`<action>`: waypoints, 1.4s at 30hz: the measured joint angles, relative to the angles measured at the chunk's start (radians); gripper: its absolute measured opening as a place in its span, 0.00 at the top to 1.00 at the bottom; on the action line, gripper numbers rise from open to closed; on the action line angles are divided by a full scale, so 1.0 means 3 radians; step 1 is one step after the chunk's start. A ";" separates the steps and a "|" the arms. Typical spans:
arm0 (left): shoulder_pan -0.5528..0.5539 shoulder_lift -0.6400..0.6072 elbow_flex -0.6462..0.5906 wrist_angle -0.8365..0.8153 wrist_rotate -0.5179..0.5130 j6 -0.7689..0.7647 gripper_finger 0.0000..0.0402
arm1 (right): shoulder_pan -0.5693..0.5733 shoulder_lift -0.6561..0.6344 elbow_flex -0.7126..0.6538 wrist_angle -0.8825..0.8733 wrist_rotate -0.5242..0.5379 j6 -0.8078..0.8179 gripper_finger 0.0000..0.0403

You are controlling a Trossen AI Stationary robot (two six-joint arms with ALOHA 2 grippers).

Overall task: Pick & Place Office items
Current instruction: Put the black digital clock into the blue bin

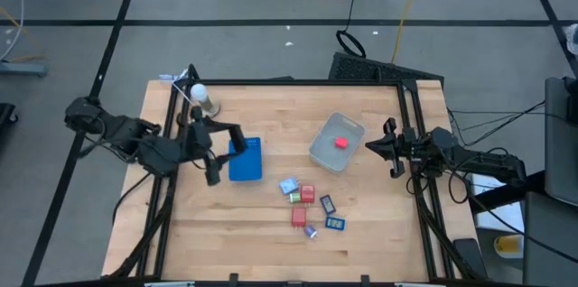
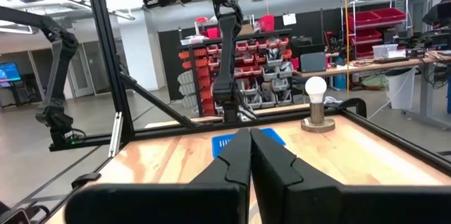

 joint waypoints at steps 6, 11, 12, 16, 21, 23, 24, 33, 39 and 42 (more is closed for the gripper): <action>0.0001 -0.0504 -0.0666 0.0311 0.0029 -0.0014 0.29 | 0.0000 0.0000 0.0000 -0.0001 0.0000 0.0000 1.00; 0.0007 -0.0936 -0.1311 0.1008 0.0272 0.0256 0.29 | 0.0000 0.0000 0.0000 0.0017 0.0001 -0.0001 1.00; 0.0029 -0.1014 -0.1423 0.1119 0.0279 0.0283 0.29 | 0.0000 -0.0001 0.0000 0.0030 0.0001 -0.0009 1.00; 0.0210 -0.1279 -0.1836 0.1462 0.0421 0.0444 0.29 | 0.0000 0.0000 0.0000 0.0061 0.0001 -0.0063 1.00; 0.0495 -0.1608 -0.2361 0.1878 0.1107 0.0658 0.29 | 0.0000 -0.0001 0.0000 0.0047 -0.0002 -0.0063 1.00; 0.0588 -0.1722 -0.2589 0.2141 0.1405 0.0700 0.29 | 0.0000 0.0000 0.0000 0.0045 -0.0009 -0.0063 1.00; 0.0627 -0.1775 -0.2699 0.2271 0.1494 0.0708 0.29 | 0.0000 0.0000 -0.0001 0.0043 -0.0009 -0.0063 1.00; 0.0708 -0.2284 -0.3492 0.2854 0.1475 0.0731 0.29 | 0.0000 -0.0001 -0.0001 -0.0051 -0.0010 -0.0062 1.00; 0.0708 -0.2534 -0.3774 0.2894 0.1452 0.0636 0.29 | 0.0000 0.0000 0.0000 -0.0069 -0.0010 -0.0063 1.00; 0.0708 -0.2601 -0.3871 0.2914 0.1451 0.0611 0.29 | -0.0001 0.0000 0.0000 -0.0069 -0.0010 -0.0062 1.00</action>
